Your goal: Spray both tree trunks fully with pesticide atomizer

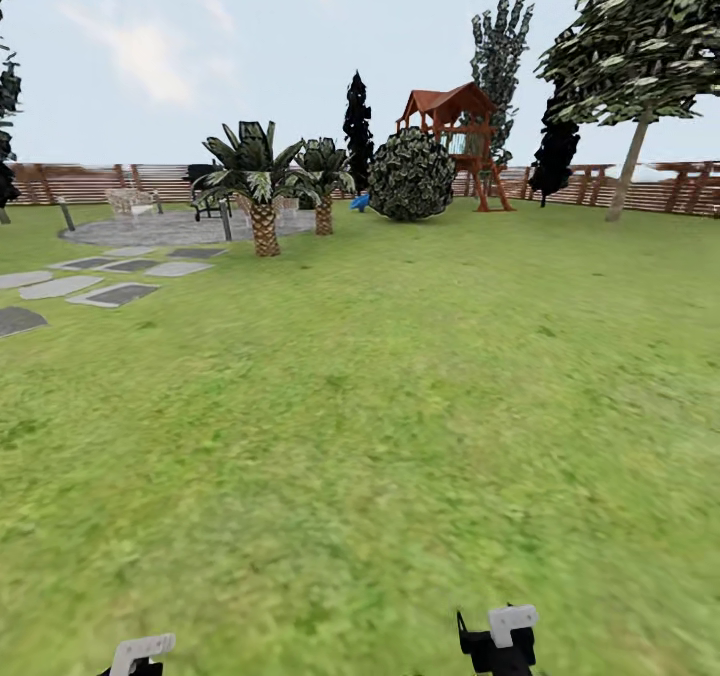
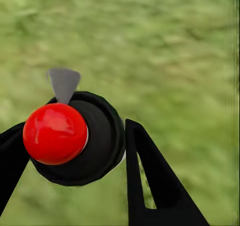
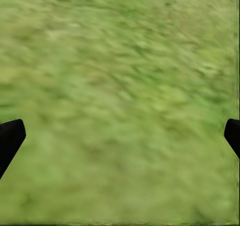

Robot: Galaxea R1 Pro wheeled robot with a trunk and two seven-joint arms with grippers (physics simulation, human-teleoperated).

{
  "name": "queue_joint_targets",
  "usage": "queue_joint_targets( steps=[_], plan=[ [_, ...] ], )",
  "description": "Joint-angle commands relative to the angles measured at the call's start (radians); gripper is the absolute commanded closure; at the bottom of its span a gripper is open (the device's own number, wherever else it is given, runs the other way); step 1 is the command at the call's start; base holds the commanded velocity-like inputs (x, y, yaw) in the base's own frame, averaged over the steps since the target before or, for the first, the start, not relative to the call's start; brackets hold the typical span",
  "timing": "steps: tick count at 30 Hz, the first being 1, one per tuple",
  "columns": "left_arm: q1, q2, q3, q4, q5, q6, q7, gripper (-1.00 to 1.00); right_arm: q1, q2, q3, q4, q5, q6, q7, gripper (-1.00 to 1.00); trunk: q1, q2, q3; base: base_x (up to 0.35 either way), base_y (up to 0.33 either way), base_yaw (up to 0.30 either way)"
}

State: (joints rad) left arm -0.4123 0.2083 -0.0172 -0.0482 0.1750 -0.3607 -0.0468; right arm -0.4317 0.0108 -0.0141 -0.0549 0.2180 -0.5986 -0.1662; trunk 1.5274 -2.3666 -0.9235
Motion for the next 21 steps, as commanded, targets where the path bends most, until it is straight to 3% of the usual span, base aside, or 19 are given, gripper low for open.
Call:
queue_joint_targets(
  steps=[1,21],
  plan=[
    [0.0,0.0,-0.002,0.001,0.009,-0.003,-0.005,1.0,-0.001,0.0,-0.001,0.001,0.011,-0.001,-0.009,-1.0,0.0,0.0,-0.001,0.0,0.0,-0.273],
    [0.0,0.0,-0.002,0.001,0.009,-0.003,-0.005,1.0,-0.001,0.001,-0.001,0.001,0.011,-0.001,-0.009,-1.0,0.0,0.0,-0.001,0.0,0.0,-0.272]
  ],
)
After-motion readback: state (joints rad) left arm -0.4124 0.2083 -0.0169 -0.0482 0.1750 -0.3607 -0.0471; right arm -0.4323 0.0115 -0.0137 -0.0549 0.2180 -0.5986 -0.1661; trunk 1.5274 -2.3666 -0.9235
